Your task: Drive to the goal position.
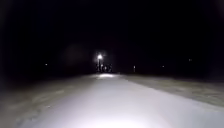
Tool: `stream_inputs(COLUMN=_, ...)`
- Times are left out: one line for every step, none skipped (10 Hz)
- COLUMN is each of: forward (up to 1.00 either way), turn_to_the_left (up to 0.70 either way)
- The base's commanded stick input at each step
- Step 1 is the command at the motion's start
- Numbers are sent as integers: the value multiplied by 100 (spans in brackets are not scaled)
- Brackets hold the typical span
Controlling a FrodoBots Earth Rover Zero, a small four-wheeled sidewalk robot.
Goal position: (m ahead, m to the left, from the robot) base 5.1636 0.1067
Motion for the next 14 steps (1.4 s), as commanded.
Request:
stream_inputs(forward=70, turn_to_the_left=14)
stream_inputs(forward=70, turn_to_the_left=14)
stream_inputs(forward=70, turn_to_the_left=12)
stream_inputs(forward=70, turn_to_the_left=1)
stream_inputs(forward=70, turn_to_the_left=0)
stream_inputs(forward=70, turn_to_the_left=0)
stream_inputs(forward=70, turn_to_the_left=0)
stream_inputs(forward=70, turn_to_the_left=0)
stream_inputs(forward=70, turn_to_the_left=0)
stream_inputs(forward=70, turn_to_the_left=0)
stream_inputs(forward=70, turn_to_the_left=0)
stream_inputs(forward=70, turn_to_the_left=0)
stream_inputs(forward=70, turn_to_the_left=0)
stream_inputs(forward=70, turn_to_the_left=0)
